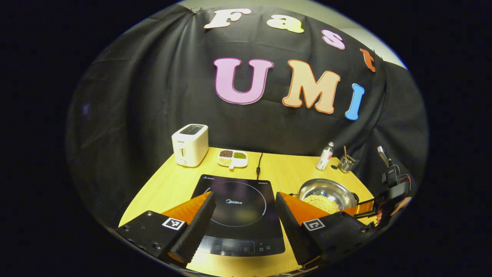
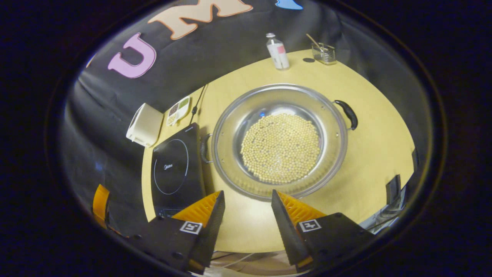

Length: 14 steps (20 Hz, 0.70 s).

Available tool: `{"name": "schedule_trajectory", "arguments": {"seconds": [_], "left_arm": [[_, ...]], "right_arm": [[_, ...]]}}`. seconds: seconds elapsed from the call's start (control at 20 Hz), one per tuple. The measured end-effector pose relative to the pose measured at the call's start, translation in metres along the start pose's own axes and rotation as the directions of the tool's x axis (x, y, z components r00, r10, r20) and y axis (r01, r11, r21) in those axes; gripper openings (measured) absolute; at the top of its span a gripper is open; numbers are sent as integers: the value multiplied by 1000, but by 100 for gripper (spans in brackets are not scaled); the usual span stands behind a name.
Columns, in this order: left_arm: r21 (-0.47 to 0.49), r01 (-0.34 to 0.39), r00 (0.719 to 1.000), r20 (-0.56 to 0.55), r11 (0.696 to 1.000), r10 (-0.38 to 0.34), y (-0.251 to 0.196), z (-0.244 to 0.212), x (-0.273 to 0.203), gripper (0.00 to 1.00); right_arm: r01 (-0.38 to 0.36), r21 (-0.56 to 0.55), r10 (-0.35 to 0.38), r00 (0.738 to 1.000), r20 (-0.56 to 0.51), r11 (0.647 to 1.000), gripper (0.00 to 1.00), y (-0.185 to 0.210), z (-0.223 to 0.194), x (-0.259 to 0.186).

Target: First push the handle of the pot to place it horizontally, then grasp the pot with both hands and set it on the induction cooktop.

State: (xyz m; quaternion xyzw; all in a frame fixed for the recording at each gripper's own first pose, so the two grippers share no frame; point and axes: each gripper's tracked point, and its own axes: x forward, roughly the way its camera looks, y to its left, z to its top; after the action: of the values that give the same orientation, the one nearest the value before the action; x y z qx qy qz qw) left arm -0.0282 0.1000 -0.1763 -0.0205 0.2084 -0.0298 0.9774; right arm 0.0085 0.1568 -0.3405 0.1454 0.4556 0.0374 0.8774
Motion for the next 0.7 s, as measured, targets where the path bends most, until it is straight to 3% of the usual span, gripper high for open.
{"name": "schedule_trajectory", "arguments": {"seconds": [0.15,0.35,0.4,0.55,0.7], "left_arm": [[4,60,997,-53,998,-59,-33,-12,14,96],[-63,103,986,-124,993,-110,-79,-28,40,96],[-75,104,982,-152,992,-115,-89,-33,48,96],[-114,113,971,-198,987,-134,-114,-44,72,96],[-120,78,960,-258,990,-107,-118,-55,93,96]], "right_arm": [[10,2,-10,1000,9,1000,90,-30,23,-6],[30,18,-30,1000,-7,999,92,-75,57,-4],[30,26,-30,999,-13,999,99,-84,66,-2],[41,26,-40,999,-36,999,99,-116,92,6],[46,29,-44,997,-62,999,99,-139,113,18]]}}
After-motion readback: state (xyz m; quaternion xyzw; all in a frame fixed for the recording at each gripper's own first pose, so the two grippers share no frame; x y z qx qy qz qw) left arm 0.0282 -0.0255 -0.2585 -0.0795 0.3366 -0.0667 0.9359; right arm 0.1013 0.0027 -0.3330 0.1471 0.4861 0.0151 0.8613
